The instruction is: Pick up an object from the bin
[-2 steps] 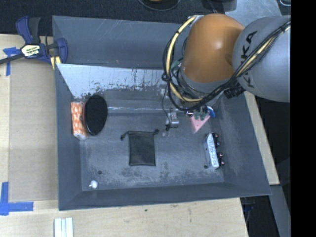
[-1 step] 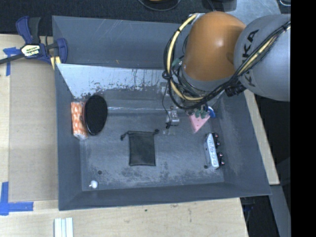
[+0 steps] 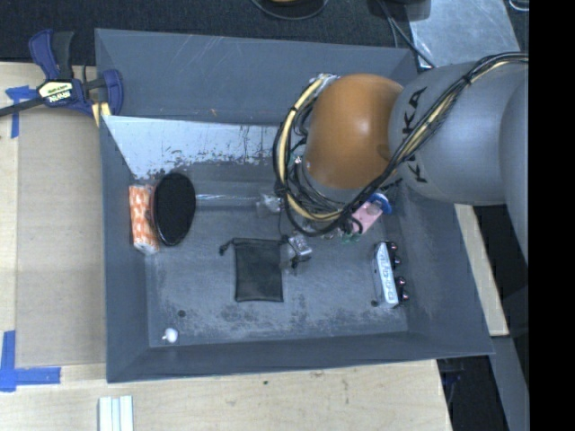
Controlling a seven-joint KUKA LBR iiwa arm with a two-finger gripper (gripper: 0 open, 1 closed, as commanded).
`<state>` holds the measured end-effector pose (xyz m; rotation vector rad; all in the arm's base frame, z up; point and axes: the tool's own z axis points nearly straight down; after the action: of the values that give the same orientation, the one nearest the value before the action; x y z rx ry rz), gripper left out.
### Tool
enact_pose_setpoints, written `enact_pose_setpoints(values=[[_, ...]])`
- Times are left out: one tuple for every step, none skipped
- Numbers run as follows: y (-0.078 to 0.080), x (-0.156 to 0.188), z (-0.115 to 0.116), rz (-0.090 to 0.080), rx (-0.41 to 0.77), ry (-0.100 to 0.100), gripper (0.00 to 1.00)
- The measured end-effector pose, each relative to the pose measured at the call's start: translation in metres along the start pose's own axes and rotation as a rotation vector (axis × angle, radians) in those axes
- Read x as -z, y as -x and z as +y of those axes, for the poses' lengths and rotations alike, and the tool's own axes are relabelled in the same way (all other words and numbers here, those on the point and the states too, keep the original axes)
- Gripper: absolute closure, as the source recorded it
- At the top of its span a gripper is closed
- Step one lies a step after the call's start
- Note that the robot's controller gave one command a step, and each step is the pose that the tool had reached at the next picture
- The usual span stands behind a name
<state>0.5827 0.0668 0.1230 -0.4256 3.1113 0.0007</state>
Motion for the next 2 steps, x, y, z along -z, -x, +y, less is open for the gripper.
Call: enact_pose_setpoints(values=[[-0.006, 0.032, 0.005, -0.006, 0.273, -0.002, 0.0], [-0.011, -0.012, 0.007, 0.0, 0.56, 0.001, 0.0]])
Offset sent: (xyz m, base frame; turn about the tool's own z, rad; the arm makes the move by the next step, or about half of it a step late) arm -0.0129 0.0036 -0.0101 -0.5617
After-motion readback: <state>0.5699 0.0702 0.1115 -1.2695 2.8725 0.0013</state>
